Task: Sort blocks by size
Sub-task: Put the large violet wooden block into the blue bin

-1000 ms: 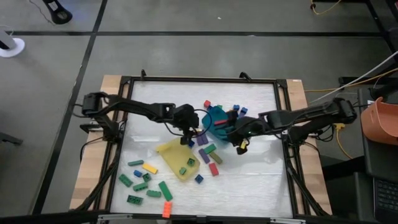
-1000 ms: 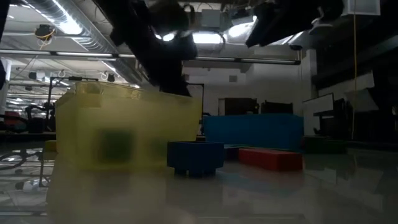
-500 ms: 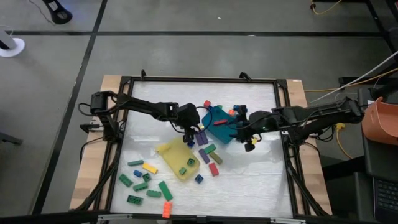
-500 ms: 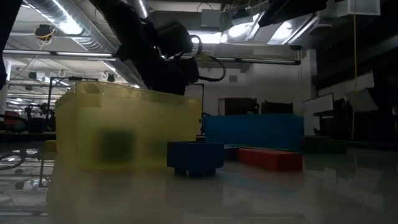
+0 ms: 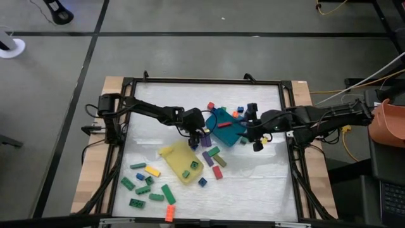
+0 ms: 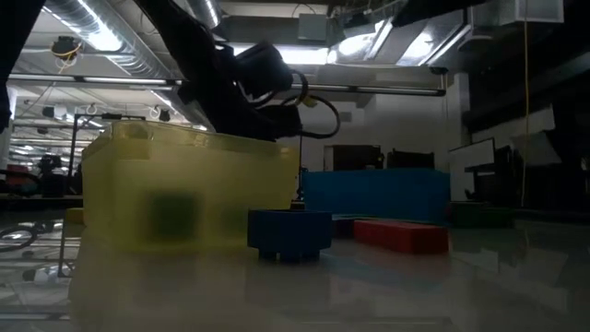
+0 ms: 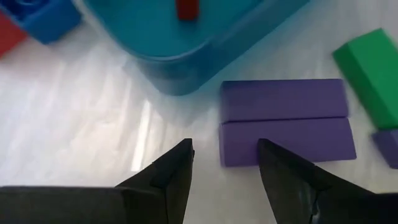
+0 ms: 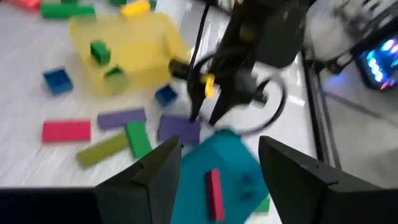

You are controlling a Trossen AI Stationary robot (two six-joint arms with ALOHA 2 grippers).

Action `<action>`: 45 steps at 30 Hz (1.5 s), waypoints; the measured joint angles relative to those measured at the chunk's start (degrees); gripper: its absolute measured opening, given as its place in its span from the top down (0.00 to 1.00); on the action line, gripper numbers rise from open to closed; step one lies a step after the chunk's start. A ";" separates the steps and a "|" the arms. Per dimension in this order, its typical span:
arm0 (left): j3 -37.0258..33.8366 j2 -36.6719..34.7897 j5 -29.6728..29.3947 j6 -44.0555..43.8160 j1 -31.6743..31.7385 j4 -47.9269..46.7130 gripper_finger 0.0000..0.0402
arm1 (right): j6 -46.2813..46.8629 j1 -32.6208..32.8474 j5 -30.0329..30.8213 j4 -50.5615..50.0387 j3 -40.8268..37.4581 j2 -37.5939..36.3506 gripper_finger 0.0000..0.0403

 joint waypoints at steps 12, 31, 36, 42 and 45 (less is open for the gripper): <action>-0.02 -1.03 -2.84 -3.56 5.64 -3.52 0.58 | 7.84 0.00 0.73 -9.96 0.00 -1.17 0.47; -0.20 -8.58 -0.85 5.12 12.00 -10.34 0.58 | 10.36 0.00 0.96 -12.54 0.00 -1.15 0.47; -0.20 -7.97 1.35 25.31 8.66 -10.16 0.58 | 15.59 0.00 2.95 -19.12 -0.07 -1.66 0.47; -0.20 -5.19 1.80 38.91 5.72 -9.11 0.58 | 18.50 0.00 5.91 -20.45 -1.55 -4.18 0.47; -0.20 -4.39 1.54 40.22 5.65 -7.41 0.58 | 18.54 0.00 5.89 -19.38 -3.28 -5.47 0.47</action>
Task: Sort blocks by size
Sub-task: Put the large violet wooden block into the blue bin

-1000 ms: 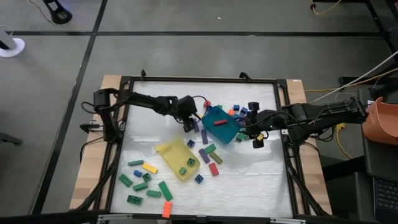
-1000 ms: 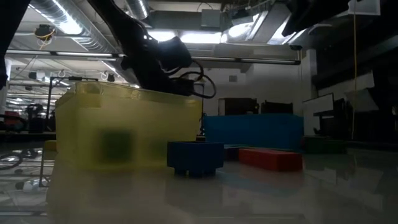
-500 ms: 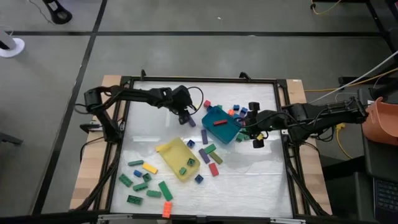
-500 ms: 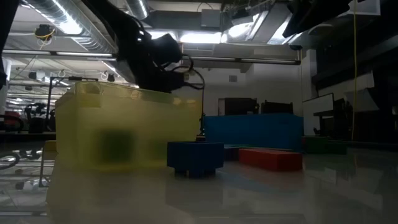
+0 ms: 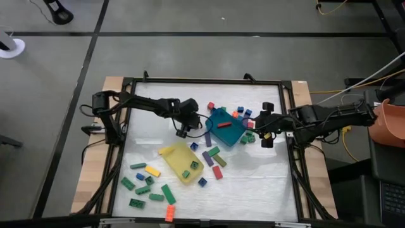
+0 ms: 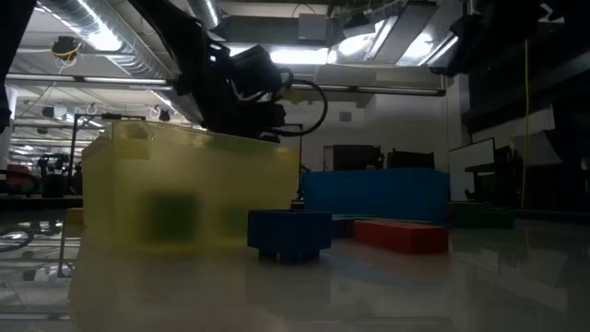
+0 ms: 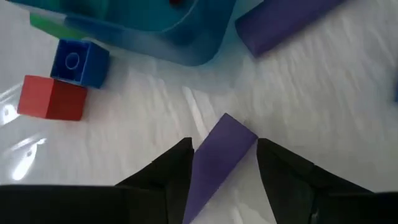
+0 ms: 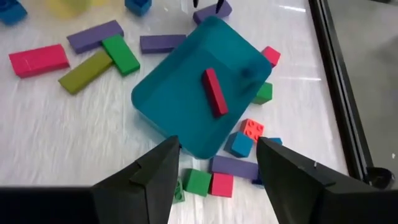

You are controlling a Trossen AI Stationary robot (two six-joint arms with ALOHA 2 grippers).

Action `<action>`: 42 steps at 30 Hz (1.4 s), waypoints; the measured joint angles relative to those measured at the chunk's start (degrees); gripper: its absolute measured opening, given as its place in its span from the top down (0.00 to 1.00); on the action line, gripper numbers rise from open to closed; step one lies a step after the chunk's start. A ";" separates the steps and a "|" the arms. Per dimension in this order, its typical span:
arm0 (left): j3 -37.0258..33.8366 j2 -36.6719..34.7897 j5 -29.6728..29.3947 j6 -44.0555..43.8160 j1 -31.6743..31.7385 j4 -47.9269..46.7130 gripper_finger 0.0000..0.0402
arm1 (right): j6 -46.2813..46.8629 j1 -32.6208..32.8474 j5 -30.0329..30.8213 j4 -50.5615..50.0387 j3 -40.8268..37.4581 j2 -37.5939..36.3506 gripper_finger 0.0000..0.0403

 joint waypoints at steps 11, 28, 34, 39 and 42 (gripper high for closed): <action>0.11 0.99 -0.83 1.09 1.25 0.55 0.58 | 1.68 0.02 -0.06 0.76 -5.47 -1.34 0.47; 0.11 1.12 -0.82 -5.55 1.32 -0.45 0.58 | 2.42 0.00 -0.09 4.51 -9.44 -1.32 0.47; 0.02 1.23 -0.98 -9.74 0.29 2.03 0.58 | 2.75 0.00 -0.09 4.50 -9.44 -1.32 0.47; 0.02 1.23 -1.58 -9.71 0.64 1.69 0.58 | 2.78 0.00 -0.09 4.50 -9.44 -1.32 0.47; 0.02 1.23 -1.66 -11.57 1.08 1.41 0.58 | 2.78 0.00 -0.09 4.50 -9.42 -1.32 0.47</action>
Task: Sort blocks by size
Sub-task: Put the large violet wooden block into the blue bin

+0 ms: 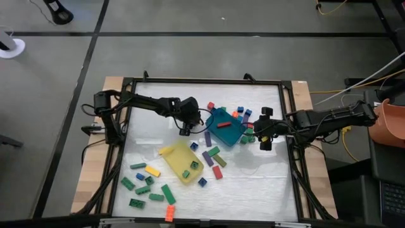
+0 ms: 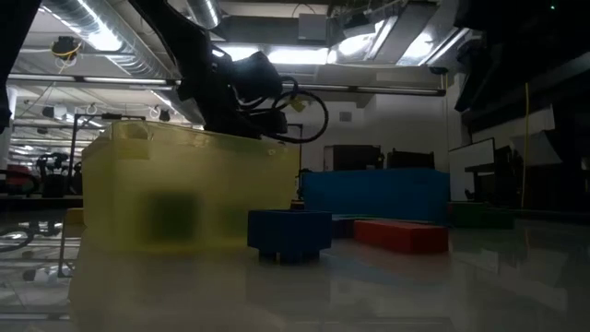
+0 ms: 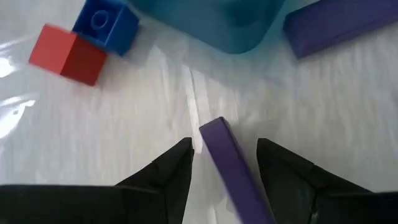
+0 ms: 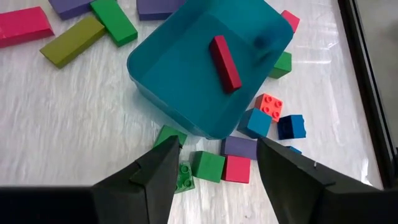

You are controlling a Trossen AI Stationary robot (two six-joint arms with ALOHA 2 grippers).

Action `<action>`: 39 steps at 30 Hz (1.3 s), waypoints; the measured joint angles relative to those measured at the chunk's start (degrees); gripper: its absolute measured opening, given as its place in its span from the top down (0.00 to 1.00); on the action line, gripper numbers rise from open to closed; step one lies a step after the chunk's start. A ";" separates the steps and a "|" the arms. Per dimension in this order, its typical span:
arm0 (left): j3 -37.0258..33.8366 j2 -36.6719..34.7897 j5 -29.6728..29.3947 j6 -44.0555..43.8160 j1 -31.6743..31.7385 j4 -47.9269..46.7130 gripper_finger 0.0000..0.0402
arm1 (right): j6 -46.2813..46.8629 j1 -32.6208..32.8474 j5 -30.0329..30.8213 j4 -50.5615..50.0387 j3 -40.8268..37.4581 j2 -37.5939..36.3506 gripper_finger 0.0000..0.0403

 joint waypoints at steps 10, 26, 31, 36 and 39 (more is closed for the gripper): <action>0.02 0.00 0.04 -8.07 1.40 -6.01 0.58 | 0.08 0.00 -0.02 0.00 0.00 0.00 0.47; -0.06 -0.19 0.32 -17.80 3.27 -7.76 0.90 | 14.34 0.01 -1.43 -0.38 -2.15 1.52 0.47; -0.02 -5.66 0.33 -19.95 2.44 -7.79 0.88 | 23.87 0.02 -1.24 0.30 -7.36 1.53 0.47; 0.03 -11.36 0.64 -24.89 0.72 -4.28 0.89 | 33.86 0.02 -0.29 6.50 -13.24 1.53 0.47; 0.04 -12.15 0.71 -27.56 -1.13 2.32 0.89 | 37.76 0.02 1.00 10.13 -15.93 1.85 0.47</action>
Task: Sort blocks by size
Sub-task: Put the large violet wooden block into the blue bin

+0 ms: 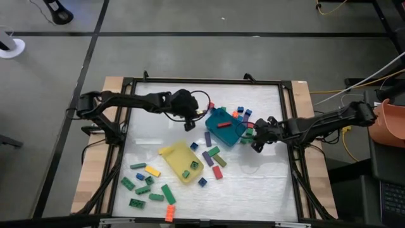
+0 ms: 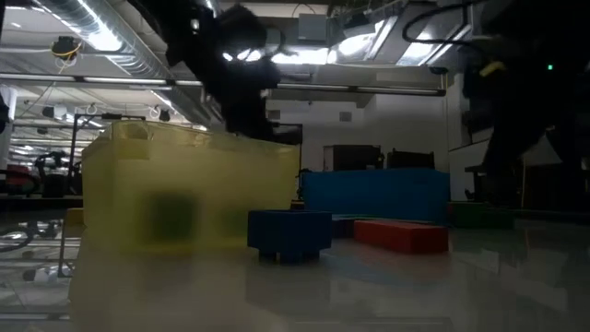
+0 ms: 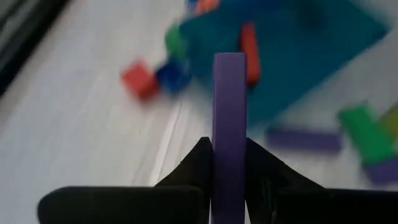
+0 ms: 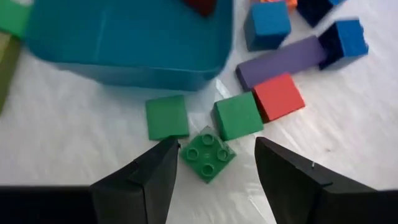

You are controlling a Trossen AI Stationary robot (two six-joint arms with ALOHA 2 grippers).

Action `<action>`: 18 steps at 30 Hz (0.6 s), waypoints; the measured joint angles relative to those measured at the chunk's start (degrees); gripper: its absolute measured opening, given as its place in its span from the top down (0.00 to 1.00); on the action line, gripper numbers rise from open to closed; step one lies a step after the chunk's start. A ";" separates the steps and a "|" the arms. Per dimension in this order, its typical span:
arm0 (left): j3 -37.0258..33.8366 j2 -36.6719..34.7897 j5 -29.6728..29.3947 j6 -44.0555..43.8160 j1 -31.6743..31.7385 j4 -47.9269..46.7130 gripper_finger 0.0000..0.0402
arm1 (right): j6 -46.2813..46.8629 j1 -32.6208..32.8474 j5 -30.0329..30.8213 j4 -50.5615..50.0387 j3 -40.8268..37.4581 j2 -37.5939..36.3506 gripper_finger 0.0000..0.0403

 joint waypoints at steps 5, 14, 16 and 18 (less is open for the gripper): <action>0.05 2.64 0.14 -0.37 -3.27 14.41 0.86 | 6.62 0.00 2.86 0.59 -3.04 -0.01 0.47; 0.02 12.39 0.06 0.35 -5.29 34.50 0.85 | 10.27 0.00 2.83 3.84 -5.98 -0.04 0.47; 0.00 14.01 -0.58 1.36 -5.24 37.16 0.83 | 10.27 0.00 2.71 3.87 -6.02 -0.04 0.47; 0.02 15.27 -1.19 2.15 -5.22 39.46 0.81 | 10.26 0.00 2.67 4.13 -6.02 -0.04 0.47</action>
